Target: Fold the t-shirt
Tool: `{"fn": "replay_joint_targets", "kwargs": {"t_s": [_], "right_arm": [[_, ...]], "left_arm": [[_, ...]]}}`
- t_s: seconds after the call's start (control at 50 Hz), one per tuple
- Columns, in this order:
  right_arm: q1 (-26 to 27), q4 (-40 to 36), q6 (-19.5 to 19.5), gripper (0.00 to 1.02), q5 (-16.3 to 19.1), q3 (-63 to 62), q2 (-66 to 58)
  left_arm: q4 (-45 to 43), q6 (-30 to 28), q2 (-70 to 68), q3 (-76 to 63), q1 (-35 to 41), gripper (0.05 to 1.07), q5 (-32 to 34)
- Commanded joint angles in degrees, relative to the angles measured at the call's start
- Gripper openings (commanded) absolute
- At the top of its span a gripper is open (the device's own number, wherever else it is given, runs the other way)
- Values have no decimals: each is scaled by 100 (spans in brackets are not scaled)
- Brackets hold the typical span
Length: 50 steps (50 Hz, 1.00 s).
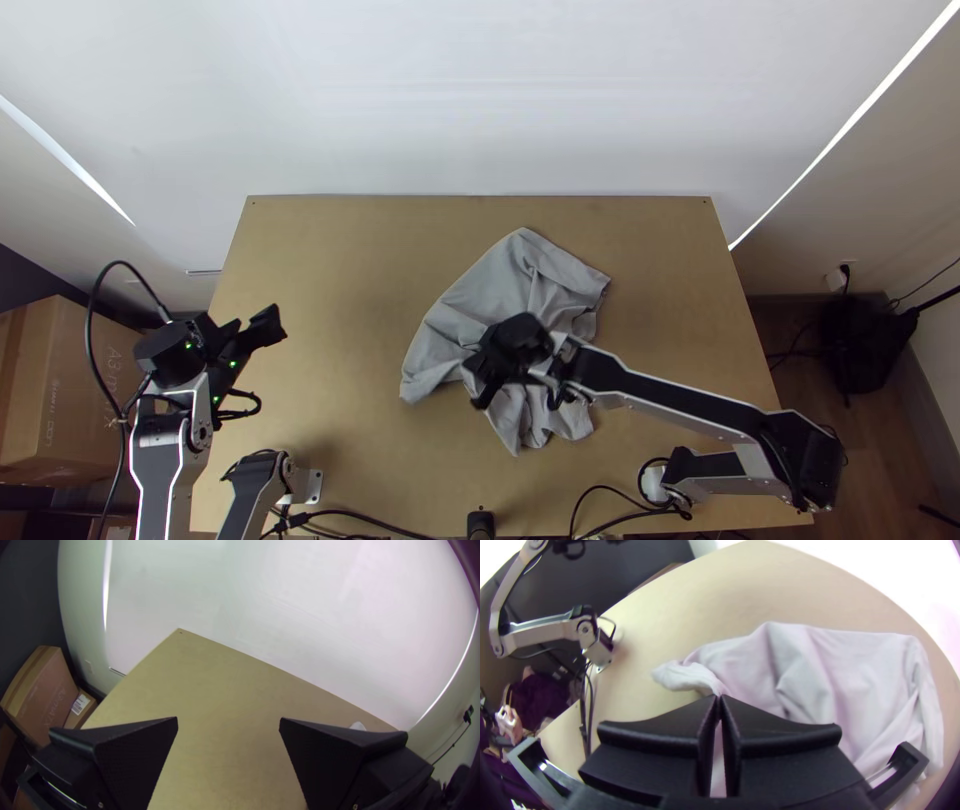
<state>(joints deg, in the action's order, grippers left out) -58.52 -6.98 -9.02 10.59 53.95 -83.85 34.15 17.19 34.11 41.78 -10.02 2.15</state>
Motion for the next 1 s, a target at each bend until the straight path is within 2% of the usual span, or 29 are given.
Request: {"fn": "replay_joint_targets", "kwargs": {"t_s": [0.0, 0.26, 0.6, 0.76, 0.98], "right_arm": [[596, 83, -109, 2, -83, 133, 256], [2293, 364, -109, 2, -83, 467, 431], [4226, 769, -162, 2, -92, 827, 484], [4894, 857, -162, 2, -92, 1047, 493], [5439, 857, -267, 2, -92, 1100, 625]], "left_arm": [[-67, 153, 202, 102, 361, 103, 40], [-163, 65, 746, 102, 1820, 103, 31], [-532, -49, 1845, 445, 3340, 103, 40], [-541, -40, 2390, 744, 3946, 103, 312], [-576, -216, 3225, 1219, 4861, 103, 558]]}}
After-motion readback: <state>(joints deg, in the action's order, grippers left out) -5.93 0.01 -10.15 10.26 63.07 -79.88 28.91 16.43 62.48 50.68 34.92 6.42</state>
